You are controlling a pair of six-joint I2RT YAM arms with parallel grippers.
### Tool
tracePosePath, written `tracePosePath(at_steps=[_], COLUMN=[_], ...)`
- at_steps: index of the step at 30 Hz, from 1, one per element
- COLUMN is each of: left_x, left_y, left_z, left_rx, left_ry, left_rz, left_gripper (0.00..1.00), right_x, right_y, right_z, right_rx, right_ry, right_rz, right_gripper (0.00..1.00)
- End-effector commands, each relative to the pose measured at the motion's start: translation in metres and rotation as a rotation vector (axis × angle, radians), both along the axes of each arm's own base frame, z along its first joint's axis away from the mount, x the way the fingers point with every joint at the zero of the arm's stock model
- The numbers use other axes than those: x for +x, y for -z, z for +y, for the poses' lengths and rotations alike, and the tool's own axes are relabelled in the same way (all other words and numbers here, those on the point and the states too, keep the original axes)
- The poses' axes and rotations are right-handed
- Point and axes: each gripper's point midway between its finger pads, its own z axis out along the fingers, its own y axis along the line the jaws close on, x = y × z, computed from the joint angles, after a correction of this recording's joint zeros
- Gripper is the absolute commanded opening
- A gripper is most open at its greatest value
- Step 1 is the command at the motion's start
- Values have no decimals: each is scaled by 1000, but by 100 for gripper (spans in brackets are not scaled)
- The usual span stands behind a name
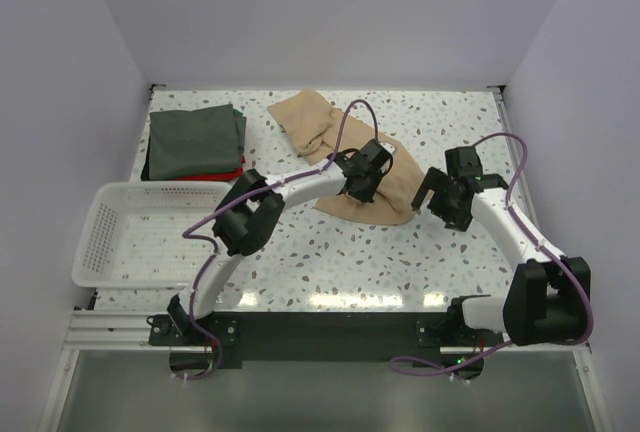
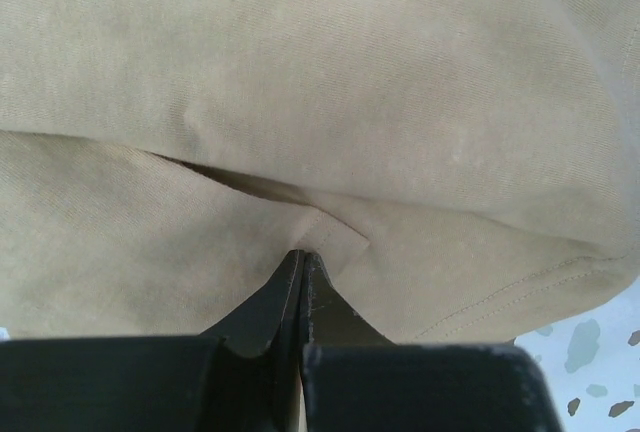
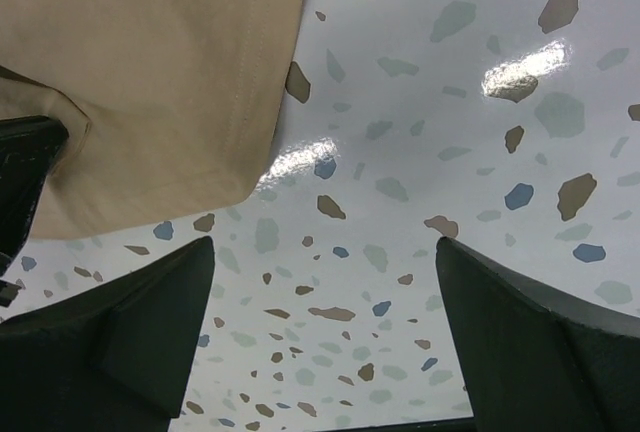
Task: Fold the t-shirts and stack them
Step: Flatten the tshirt out
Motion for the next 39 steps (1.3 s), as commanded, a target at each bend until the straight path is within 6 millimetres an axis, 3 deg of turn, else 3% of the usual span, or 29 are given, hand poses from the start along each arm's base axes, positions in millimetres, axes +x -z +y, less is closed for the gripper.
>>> tracePosePath(at_steps=[1, 3, 5, 11, 23, 30, 39], left_x=[5, 4, 3, 5, -1, -2, -5], left_y=[-35, -43, -56, -79, -21, -6, 3], left_z=[-16, -20, -25, -31, -21, -17, -16], left_rx=[-93, -117, -159, -214, -82, -43, -40], left_ry=[-7, -7, -17, -33, -20, -15, -11], left_rz=[-47, -44, -38, -63, 14, 31, 46], left_gripper=[0, 0, 7, 15, 20, 21, 38], right_x=[8, 9, 9, 8, 6, 7, 8], right_y=[4, 5, 6, 4, 4, 3, 1], right_z=[3, 4, 5, 4, 3, 4, 4], right_rx=[21, 22, 27, 24, 22, 25, 29], right_ry=[-6, -6, -7, -7, -3, -1, 1], right_rz=[-12, -10, -7, -12, -11, -14, -13], right_gripper=[95, 95, 95, 95, 95, 95, 95])
